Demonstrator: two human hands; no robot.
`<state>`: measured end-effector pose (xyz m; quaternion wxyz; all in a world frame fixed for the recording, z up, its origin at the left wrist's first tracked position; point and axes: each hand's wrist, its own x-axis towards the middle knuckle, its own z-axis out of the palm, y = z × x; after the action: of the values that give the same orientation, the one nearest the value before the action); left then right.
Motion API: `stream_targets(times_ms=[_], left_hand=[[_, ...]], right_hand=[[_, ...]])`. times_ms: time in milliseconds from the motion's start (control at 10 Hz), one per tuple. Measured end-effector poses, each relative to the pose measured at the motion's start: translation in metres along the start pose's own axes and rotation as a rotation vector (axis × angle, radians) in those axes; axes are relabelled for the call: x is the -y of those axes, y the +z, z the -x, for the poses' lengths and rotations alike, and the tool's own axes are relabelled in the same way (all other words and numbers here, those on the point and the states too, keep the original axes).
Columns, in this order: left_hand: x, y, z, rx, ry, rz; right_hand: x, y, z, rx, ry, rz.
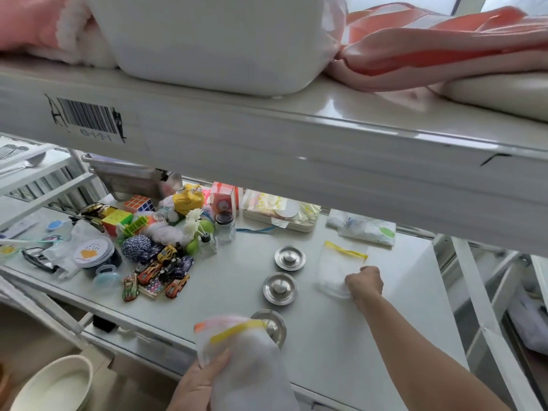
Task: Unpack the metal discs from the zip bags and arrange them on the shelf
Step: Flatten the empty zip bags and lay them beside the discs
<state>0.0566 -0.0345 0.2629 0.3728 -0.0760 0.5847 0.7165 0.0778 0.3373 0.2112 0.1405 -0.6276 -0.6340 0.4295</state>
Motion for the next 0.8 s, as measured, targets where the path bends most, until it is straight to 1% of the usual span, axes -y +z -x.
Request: stream_targets(times_ms=[100, 200, 300, 400, 500, 600, 700, 800], left_hand=[[-0.01, 0.01, 0.006, 0.007, -0.029, 0.061], [-0.01, 0.016, -0.001, 0.111, -0.001, 0.17], [-0.017, 0.027, -0.007, 0.194, -0.058, 0.222], [-0.021, 0.032, 0.0, 0.366, -0.076, 0.221], [-0.013, 0.024, -0.009, 0.423, -0.094, 0.224], [-0.008, 0.021, -0.023, 0.393, -0.082, 0.063], [-0.011, 0.016, -0.028, 0.265, 0.084, -0.09], [-0.019, 0.025, -0.026, 0.487, -0.259, 0.302]], right_hand=[[0.012, -0.006, 0.002, 0.034, -0.002, 0.008], [0.02, -0.023, 0.022, -0.021, -0.038, 0.099], [0.012, -0.036, 0.08, 0.024, -0.153, -0.134], [-0.01, -0.039, 0.171, 0.579, -0.037, -0.379], [-0.036, -0.037, 0.23, 0.717, -0.094, -0.348], [-0.05, -0.037, 0.25, 0.502, -0.188, -0.405], [-0.053, -0.041, 0.259, 0.421, -0.21, -0.476], [-0.058, -0.047, 0.259, 0.382, -0.203, -0.489]])
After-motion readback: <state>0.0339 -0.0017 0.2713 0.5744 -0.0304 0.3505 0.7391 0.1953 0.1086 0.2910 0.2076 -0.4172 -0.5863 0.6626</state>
